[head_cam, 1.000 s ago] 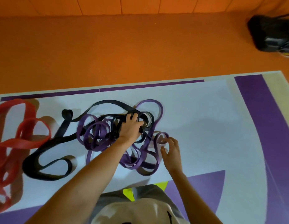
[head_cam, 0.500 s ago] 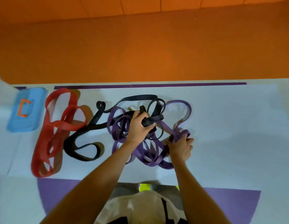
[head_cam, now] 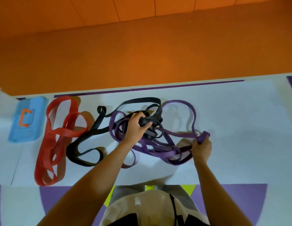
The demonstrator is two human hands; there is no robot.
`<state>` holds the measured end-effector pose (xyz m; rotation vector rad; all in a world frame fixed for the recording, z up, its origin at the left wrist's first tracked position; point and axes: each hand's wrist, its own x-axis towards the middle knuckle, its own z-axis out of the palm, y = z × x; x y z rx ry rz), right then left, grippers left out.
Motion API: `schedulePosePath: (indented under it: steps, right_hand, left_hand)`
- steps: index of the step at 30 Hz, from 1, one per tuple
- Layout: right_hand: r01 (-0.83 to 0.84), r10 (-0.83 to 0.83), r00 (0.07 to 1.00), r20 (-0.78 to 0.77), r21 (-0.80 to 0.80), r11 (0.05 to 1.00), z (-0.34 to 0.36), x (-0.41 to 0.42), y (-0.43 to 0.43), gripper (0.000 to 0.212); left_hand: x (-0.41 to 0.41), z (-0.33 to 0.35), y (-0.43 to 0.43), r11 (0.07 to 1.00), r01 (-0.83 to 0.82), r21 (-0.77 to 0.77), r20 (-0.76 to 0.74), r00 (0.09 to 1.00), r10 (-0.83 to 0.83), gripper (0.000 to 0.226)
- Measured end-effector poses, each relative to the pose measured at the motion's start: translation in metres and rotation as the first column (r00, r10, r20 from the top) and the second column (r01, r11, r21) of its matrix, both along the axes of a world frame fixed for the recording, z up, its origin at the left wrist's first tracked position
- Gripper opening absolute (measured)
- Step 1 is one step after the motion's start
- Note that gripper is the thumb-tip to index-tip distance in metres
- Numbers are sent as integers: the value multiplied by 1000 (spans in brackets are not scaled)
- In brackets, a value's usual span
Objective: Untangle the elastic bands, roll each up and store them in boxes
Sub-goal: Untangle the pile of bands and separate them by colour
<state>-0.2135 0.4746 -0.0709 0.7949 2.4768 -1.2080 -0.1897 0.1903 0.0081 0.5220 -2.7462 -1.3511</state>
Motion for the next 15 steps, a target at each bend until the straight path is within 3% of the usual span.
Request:
schedulePosePath:
  steps: [3,9,15]
  right_hand:
    - [150,-150,989,-12,-40,988,7,0,18,33]
    - [316,-324,937,-131,-84,945,26,10,48,22]
    - [394,-438,841,-318,-195,898,41,30,61,33]
  left_hand:
    - [-8,-3,10,998,-46,-45,-9,999,46,21]
    - [-30,-8,35,953,-297,-52,-45,954,295,26]
    - [-42,-14,50,967,-253,-40,-18,968,252,28]
